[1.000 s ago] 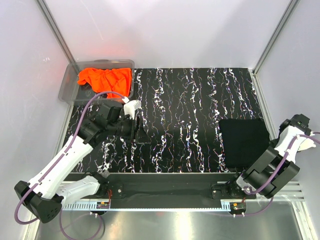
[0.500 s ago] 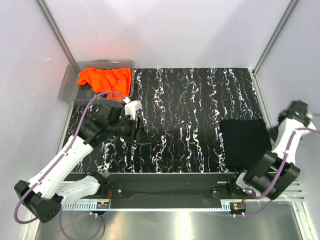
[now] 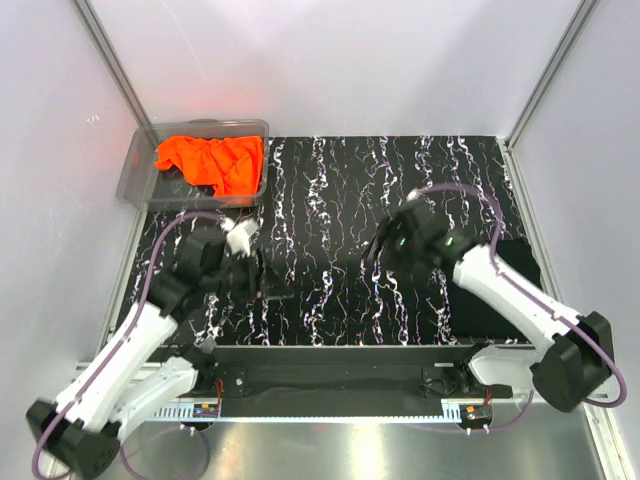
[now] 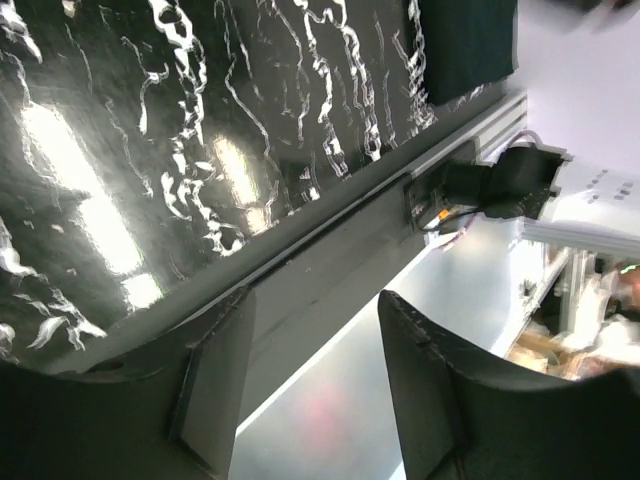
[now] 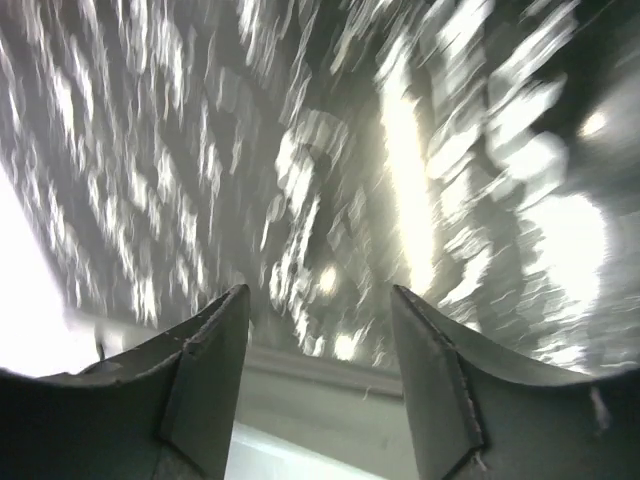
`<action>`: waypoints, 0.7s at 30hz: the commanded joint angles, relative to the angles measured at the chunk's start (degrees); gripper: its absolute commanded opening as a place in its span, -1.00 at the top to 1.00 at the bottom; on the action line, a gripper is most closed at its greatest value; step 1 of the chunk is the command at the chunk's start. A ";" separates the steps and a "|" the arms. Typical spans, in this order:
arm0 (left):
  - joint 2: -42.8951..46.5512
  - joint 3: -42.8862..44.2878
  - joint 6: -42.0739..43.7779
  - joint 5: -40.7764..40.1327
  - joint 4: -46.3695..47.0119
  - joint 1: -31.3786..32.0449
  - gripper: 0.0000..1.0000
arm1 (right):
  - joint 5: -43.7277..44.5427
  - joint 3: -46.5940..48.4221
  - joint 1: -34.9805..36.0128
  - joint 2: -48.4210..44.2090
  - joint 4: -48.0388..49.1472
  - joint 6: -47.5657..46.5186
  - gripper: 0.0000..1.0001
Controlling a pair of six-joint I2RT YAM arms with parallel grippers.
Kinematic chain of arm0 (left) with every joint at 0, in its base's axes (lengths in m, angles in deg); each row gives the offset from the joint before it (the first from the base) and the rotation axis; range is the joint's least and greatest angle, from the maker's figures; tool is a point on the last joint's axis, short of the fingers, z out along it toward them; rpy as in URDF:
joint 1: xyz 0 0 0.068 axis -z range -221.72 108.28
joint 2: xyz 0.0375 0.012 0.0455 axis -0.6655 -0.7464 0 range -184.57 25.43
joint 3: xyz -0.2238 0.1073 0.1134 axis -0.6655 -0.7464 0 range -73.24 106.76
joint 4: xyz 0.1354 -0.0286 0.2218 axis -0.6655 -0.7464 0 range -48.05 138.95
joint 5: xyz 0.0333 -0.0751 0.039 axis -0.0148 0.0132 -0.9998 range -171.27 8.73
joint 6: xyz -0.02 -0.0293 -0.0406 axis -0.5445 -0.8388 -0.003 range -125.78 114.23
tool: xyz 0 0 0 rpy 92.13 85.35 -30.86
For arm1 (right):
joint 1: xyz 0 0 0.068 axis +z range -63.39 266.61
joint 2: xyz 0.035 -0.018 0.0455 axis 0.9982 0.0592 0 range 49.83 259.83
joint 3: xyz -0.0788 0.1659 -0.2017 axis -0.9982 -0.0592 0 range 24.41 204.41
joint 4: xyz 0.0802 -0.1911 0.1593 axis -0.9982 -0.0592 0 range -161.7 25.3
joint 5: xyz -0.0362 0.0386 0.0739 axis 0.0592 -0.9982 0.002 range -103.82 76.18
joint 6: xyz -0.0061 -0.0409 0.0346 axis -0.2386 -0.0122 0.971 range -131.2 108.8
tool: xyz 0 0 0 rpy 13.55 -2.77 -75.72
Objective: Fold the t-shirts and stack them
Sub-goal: Reset both grippers
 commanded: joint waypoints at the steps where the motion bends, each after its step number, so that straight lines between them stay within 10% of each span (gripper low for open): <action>1: 8.65 -7.03 -10.68 1.43 7.26 -0.43 -0.20 | -8.68 -13.26 6.16 -4.52 13.27 11.41 -0.33; 14: 56.97 -39.83 -42.16 -0.59 22.49 -0.35 -0.60 | -23.31 -52.15 6.61 -28.33 59.46 28.19 -0.99; 21: 56.39 -41.67 -44.96 2.83 30.38 -0.35 -0.70 | -25.06 -63.25 6.61 -44.68 65.87 35.42 -0.99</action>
